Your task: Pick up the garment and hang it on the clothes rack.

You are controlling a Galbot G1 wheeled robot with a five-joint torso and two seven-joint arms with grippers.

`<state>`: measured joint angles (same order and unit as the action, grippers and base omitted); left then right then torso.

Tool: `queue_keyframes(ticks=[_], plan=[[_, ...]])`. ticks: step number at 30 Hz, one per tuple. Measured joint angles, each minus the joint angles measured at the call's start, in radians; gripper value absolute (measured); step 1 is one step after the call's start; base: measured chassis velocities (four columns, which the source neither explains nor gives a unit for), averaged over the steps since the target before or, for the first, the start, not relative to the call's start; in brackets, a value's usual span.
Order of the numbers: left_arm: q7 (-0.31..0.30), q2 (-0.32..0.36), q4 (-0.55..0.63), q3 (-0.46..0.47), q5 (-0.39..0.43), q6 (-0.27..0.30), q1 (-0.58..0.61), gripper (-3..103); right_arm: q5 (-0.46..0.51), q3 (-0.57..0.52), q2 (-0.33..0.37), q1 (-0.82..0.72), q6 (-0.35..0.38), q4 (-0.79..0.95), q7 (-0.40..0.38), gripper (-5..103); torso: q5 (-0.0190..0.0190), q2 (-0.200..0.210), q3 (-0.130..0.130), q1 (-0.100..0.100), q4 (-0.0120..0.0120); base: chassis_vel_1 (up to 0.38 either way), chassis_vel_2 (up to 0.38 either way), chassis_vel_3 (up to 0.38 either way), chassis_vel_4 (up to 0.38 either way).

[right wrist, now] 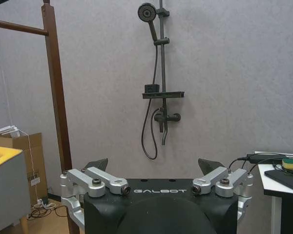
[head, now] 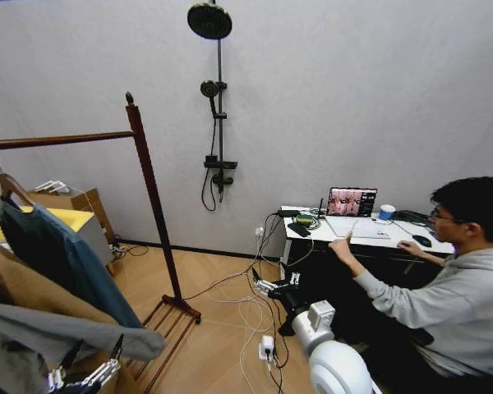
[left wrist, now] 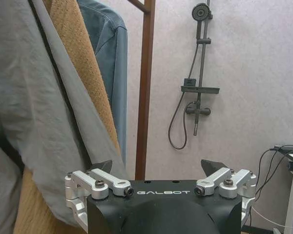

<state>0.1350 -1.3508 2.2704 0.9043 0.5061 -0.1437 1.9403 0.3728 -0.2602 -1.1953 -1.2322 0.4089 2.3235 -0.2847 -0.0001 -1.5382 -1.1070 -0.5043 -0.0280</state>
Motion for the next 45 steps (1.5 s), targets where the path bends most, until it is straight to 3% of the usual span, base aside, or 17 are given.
queue_keyframes(ticks=[45], plan=[[0.0, 0.0, 0.0, 0.0, 0.0, 0.0, 0.0, 100, -0.008, 0.006, -0.003, -0.022, -0.015, 0.001, 0.013, 100, 0.0, 0.0, 0.0, 0.0, -0.0003, 0.021, -0.125, -0.121, 0.019]])
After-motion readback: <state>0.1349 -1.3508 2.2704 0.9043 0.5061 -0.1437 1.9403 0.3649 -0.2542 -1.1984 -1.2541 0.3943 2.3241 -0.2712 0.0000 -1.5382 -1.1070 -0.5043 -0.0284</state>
